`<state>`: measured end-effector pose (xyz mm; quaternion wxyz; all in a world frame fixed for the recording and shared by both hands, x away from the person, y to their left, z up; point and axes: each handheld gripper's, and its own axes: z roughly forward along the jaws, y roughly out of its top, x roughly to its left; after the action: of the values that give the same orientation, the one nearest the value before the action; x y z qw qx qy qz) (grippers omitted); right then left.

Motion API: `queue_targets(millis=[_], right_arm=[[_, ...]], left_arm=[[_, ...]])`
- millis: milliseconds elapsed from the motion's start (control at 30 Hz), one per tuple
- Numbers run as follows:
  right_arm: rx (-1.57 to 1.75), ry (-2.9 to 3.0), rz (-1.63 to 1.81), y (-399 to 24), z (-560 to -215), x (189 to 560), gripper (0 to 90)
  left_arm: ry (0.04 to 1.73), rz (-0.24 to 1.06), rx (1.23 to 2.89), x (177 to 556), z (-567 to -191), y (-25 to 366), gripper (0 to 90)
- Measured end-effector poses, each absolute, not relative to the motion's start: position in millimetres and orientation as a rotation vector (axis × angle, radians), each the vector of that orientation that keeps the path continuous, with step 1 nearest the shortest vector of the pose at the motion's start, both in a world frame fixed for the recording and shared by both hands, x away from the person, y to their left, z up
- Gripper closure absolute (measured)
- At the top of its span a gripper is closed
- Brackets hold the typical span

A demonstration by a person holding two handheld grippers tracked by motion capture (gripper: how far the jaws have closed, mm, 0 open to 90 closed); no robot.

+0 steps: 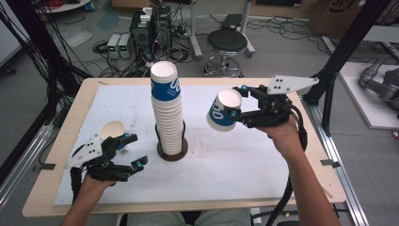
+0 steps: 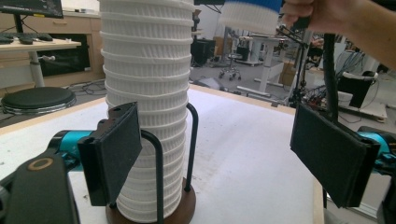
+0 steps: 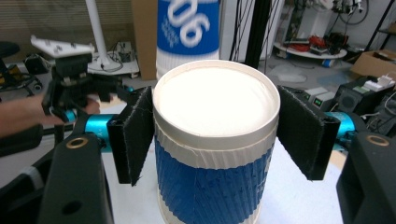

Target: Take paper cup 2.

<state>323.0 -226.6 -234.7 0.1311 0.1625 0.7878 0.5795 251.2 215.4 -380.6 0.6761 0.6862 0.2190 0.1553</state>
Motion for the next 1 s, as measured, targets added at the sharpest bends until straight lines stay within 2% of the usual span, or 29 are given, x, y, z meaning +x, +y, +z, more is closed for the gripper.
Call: queue_targets(millis=[100,567,1000], right_arm=[[0.481,2.294,1.695,-227,-259,320,31.6],[0.553,2.271,1.719,-237,-319,308,31.6],[0.560,2.300,1.682,-232,-339,306,31.6]], left_arm=[[0.488,0.348,1.546,251,-382,213,16.5],[0.472,0.346,1.549,252,-388,205,16.5],[0.449,0.325,1.547,252,-391,198,16.5]])
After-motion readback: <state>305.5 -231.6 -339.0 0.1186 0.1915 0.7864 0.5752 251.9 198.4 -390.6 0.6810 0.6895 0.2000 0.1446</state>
